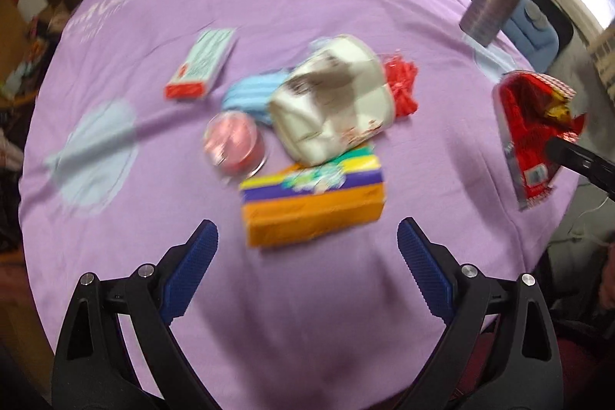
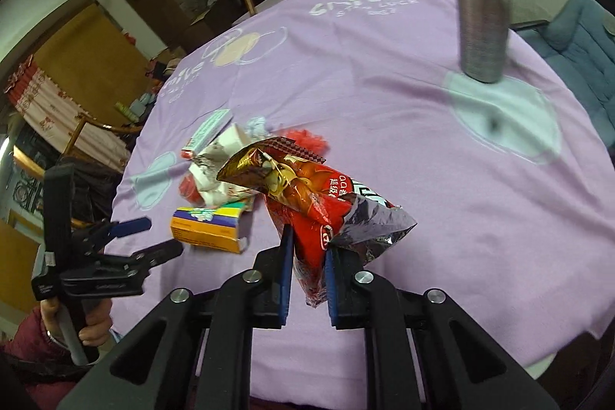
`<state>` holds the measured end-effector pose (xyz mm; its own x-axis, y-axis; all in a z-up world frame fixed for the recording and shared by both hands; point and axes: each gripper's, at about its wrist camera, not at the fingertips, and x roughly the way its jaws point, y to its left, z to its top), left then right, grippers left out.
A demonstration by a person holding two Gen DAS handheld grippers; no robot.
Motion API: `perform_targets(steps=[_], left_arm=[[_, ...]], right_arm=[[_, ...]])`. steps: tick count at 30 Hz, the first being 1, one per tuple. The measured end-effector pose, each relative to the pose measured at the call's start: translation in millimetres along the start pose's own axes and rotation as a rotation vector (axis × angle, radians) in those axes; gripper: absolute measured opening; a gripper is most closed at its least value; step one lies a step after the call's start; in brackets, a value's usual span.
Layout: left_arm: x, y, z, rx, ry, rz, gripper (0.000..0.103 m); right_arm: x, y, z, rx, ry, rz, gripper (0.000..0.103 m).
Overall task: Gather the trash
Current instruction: 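Grasp the red chip bag with the right tool while the left grasps the orange-purple box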
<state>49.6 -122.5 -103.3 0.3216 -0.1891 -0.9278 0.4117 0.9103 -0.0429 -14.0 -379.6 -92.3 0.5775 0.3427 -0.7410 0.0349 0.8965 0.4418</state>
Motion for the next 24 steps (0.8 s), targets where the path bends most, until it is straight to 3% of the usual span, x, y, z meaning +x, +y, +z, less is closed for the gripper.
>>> perform_targets(steps=[5,8,12,15,20,24], left_arm=[[28.5,-26.7,17.5,0.041,-0.010,0.064,0.091],[52.3,-25.5,20.5,0.019,0.013,0.151,0.091],[47.1,2.4,3.0,-0.011,0.036,0.204,0.092],[20.4,46.7,-21.0,-0.097,0.043,0.222,0.091],[-19.8,110.1,-60.5,-0.290,0.062,0.134,0.091],[-30.8,124.2,-68.5,-0.424,0.049,-0.025,0.091]], right_arm=[[-12.8,-18.3,-7.4,0.039,-0.006,-0.026,0.015],[-13.3,-21.8,-8.7,0.046,-0.002,-0.022,0.015],[-4.4,-17.0,-1.0,0.036,0.010,0.030,0.015],[6.3,-2.8,7.5,0.003,0.019,0.086,0.015],[28.0,29.2,15.9,-0.061,0.048,0.175,0.015],[35.8,45.3,20.0,-0.092,0.065,0.207,0.015]])
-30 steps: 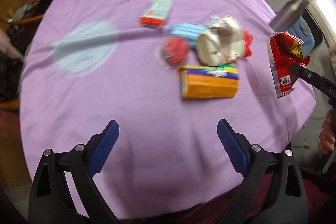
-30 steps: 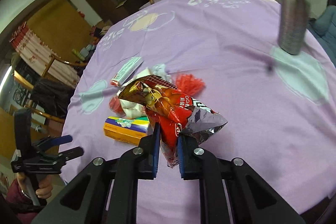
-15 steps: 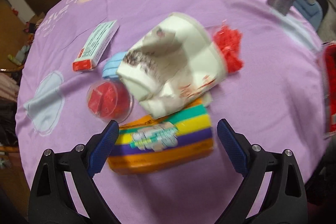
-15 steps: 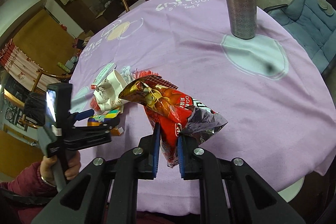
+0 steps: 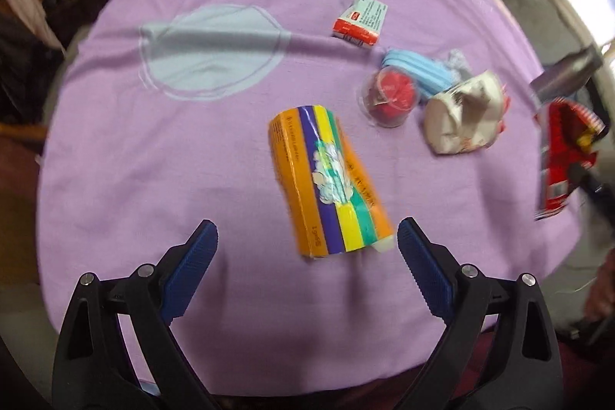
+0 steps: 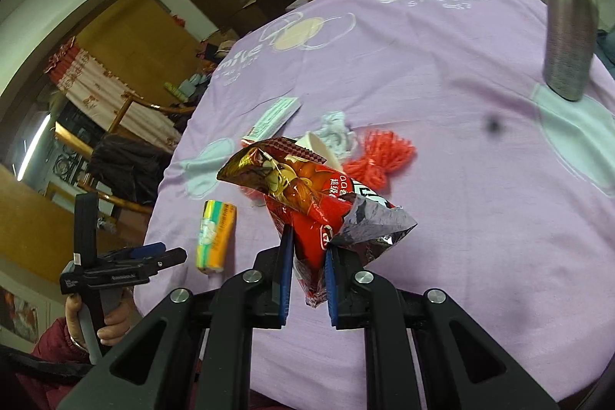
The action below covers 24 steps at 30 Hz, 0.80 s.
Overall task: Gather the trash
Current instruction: 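Grasp the red chip bag with the right tool while the left grasps the orange-purple box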
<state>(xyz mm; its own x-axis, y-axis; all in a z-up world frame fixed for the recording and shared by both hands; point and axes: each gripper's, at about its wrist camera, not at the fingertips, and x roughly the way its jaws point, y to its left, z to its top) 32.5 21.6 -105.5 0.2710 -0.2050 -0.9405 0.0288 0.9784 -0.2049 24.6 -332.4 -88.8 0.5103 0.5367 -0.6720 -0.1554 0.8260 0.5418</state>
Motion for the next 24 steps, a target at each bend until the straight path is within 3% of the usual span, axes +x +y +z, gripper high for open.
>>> perform_targets(steps=[4,7,12,14,16,17,18,20,24], left_arm=[[6.0,-18.0,6.4,0.005,-0.004,-0.033,0.091],[19.5,-35.5,11.3,0.063,-0.004,0.015,0.091],[61.8,-29.7,25.6,0.027,0.033,0.094,0.091],[75.6,-26.7,27.4,0.013,0.055,0.118,0.085],[71.3,-33.8,26.1,0.058,0.007,0.132,0.063],[67.6,-37.0,25.9,0.075,-0.002,0.114,0.059],[61.7,-37.7,25.9,0.074,-0.014,0.082,0.046],[45.6,-36.0,27.1,0.061,-0.046,0.031,0.046],[6.7,-24.0,28.6,0.047,-0.126,0.007,0.046]], right_arm=[[-2.5,6.1,1.3,-0.010,-0.003,0.001,0.015],[-9.7,5.6,-0.3,-0.006,-0.014,-0.014,0.015],[-23.8,-2.5,-7.2,0.013,-0.028,-0.055,0.015],[-28.6,-7.5,-10.3,0.027,-0.033,-0.072,0.015],[-33.6,-11.7,-13.4,0.043,-0.041,-0.083,0.015],[-36.0,-13.3,-14.5,0.050,-0.046,-0.086,0.015],[-37.9,-14.0,-14.9,0.055,-0.053,-0.086,0.015],[-37.7,-12.2,-13.2,0.054,-0.061,-0.078,0.015],[-24.2,1.5,-5.8,0.024,-0.053,-0.036,0.015]])
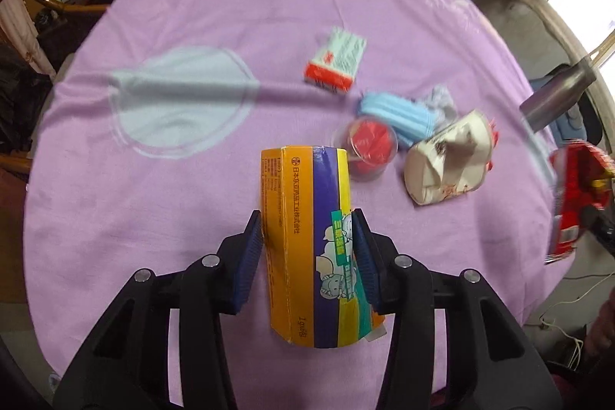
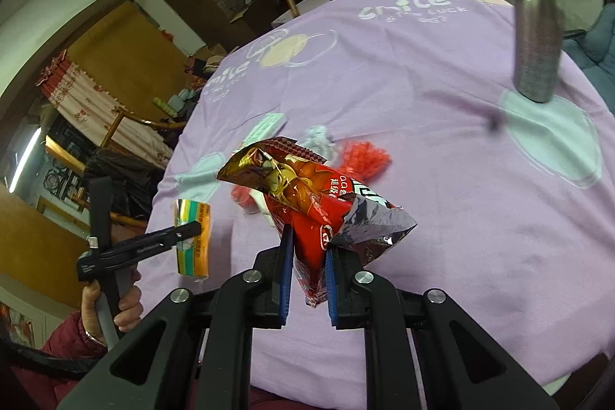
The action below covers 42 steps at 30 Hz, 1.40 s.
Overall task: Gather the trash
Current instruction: 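Grasp the red chip bag with the right tool while the left grasps the orange-purple box, then drop the orange-purple box from the left tool into the red basket while the right carries the chip bag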
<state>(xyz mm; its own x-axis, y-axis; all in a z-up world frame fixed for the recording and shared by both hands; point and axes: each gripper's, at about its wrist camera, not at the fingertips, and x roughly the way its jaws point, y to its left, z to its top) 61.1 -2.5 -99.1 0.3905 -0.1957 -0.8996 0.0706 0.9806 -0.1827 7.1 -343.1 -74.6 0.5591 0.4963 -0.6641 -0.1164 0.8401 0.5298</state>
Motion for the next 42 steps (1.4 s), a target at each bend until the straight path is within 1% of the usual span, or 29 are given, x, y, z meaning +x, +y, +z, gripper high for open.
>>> perform_targets(steps=[2,5,7,9,14,16,21,24,27,29,30,31,37,42], left_arm=[[-20.5,12.5,-2.1,-0.023,-0.039,0.016,0.046],[-44.6,40.0,-8.6,-0.084,-0.080,0.043,0.046],[-68.6,70.7,-24.2,-0.148,-0.102,0.065,0.046],[-83.1,104.3,-39.4,-0.222,-0.116,0.103,0.046],[-123.2,178.9,-96.4,-0.403,-0.138,0.197,0.046],[-139.6,209.9,-125.8,-0.487,-0.144,0.237,0.046],[-167.4,270.3,-198.3,-0.670,-0.139,0.306,0.046],[-175.4,294.8,-234.2,-0.746,-0.126,0.331,0.046],[-176.7,316.1,-264.1,-0.809,-0.106,0.349,0.051],[-176.4,326.5,-277.8,-0.834,-0.078,0.371,0.059],[-177.7,332.0,-285.9,-0.849,-0.062,0.390,0.071],[-180.2,335.1,-291.9,-0.861,-0.057,0.407,0.079],[-199.5,344.2,-314.3,-0.894,-0.080,0.429,0.083],[-221.6,351.5,-343.4,-0.952,-0.110,0.457,0.087]], right_arm=[[12.0,16.9,3.4,-0.034,0.015,0.039,0.015],[29.3,45.3,7.8,-0.101,0.044,0.086,0.015],[38.4,62.4,9.8,-0.136,0.063,0.112,0.015],[52.0,84.8,12.2,-0.176,0.090,0.143,0.015],[86.4,149.6,12.3,-0.290,0.170,0.224,0.015],[96.3,174.3,9.5,-0.329,0.196,0.246,0.015],[121.5,240.6,-8.6,-0.441,0.272,0.302,0.015],[128.1,274.4,-19.7,-0.499,0.300,0.322,0.015],[131.8,302.7,-29.5,-0.548,0.320,0.334,0.015],[134.5,318.9,-36.2,-0.568,0.333,0.338,0.015],[135.6,327.7,-40.2,-0.579,0.342,0.342,0.015],[136.6,335.6,-43.8,-0.588,0.347,0.344,0.015],[151.2,383.4,-69.7,-0.658,0.406,0.379,0.015],[159.9,427.2,-100.5,-0.746,0.478,0.430,0.015]])
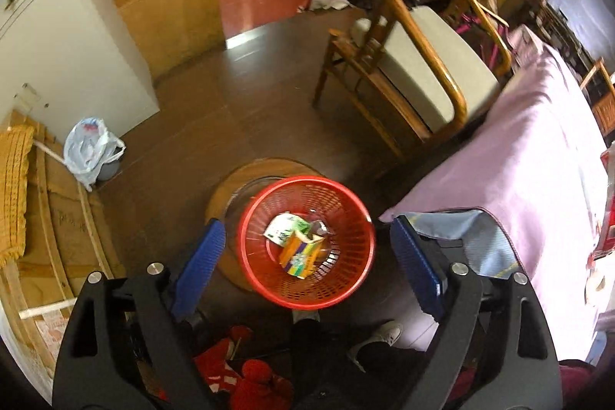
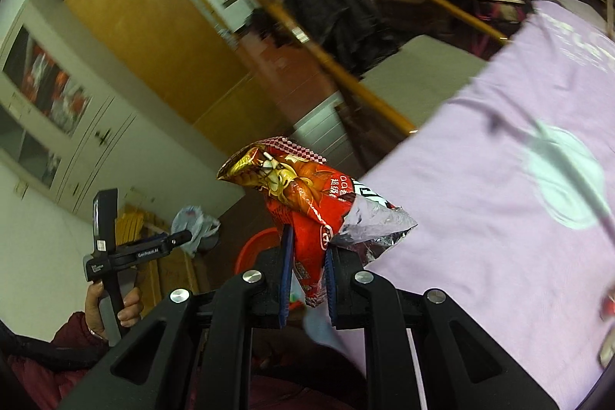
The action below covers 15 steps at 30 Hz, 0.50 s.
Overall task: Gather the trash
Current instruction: 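Drop the orange-purple box from the left tool into the red basket while the right carries the chip bag, then lower the red chip bag over the red basket and open the right tool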
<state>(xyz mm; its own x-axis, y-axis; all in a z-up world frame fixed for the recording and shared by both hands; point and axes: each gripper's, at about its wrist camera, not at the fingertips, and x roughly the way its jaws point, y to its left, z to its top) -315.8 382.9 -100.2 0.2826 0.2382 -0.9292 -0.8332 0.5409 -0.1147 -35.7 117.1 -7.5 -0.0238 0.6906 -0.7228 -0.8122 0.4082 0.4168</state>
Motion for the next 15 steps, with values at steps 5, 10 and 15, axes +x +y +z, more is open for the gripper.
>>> perform_targets(steps=[5,10,15], left_arm=[[-15.8,41.9,-11.8,-0.082,-0.014,0.031,0.089],[-25.9,71.9,-27.1,-0.151,-0.011,0.071,0.089],[-36.7,104.1,-47.4,-0.234,0.006,0.084,0.089]], right_arm=[[37.9,46.9,10.4,-0.102,0.096,0.065,0.015],[78.2,87.8,19.3,-0.191,0.193,0.118,0.015],[128.9,130.3,12.0,-0.255,0.309,0.175,0.017]])
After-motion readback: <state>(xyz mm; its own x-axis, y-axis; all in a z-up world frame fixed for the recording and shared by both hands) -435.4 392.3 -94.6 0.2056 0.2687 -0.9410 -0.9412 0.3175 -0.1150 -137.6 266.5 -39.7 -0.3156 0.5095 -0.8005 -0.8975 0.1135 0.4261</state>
